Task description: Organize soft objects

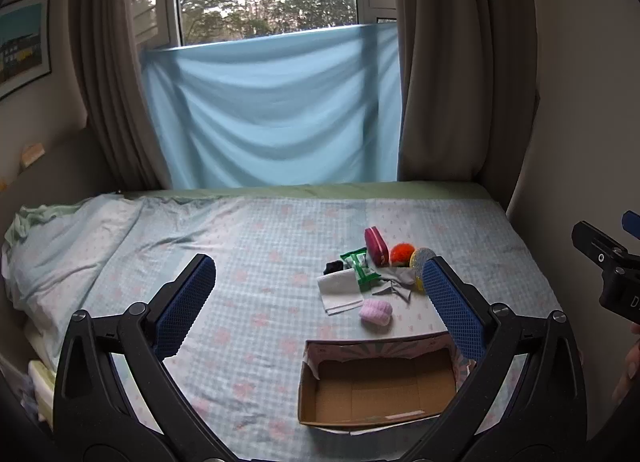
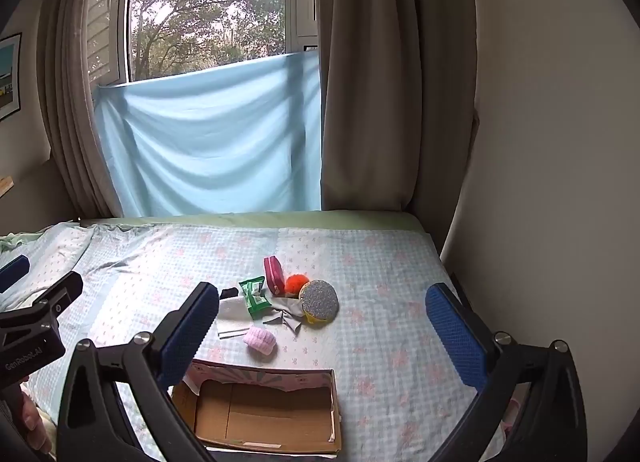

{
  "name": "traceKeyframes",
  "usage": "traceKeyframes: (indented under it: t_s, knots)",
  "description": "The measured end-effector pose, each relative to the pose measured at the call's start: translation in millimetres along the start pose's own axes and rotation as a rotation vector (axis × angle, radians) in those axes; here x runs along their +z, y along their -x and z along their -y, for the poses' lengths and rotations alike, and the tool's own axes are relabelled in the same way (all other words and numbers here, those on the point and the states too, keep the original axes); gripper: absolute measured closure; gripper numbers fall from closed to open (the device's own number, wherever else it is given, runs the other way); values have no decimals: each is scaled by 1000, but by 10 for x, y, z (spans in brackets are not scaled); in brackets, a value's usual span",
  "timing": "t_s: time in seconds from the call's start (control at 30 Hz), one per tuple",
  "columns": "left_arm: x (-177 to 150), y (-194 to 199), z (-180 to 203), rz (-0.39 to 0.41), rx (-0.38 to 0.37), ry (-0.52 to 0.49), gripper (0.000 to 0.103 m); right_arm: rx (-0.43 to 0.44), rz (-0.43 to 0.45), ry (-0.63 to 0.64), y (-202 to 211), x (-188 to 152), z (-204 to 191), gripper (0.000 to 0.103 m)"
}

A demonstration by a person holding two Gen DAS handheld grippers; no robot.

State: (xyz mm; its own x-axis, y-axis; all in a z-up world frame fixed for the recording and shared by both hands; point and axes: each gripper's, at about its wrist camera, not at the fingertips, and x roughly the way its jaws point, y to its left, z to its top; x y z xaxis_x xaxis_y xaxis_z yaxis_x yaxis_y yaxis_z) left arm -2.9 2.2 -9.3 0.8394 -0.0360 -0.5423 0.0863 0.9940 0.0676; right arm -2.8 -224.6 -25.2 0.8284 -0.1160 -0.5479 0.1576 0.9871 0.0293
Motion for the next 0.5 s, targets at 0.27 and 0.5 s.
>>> traceKeyframes:
  t_s: [0.27,0.5]
  knots:
    - [-62,16,48,-33,-6,-4,0,-7,-34,-13,31,-49,7,0]
    - [-145,65,62,-46,-14,-7,0,-14,-47,-18,89,-75,7,0]
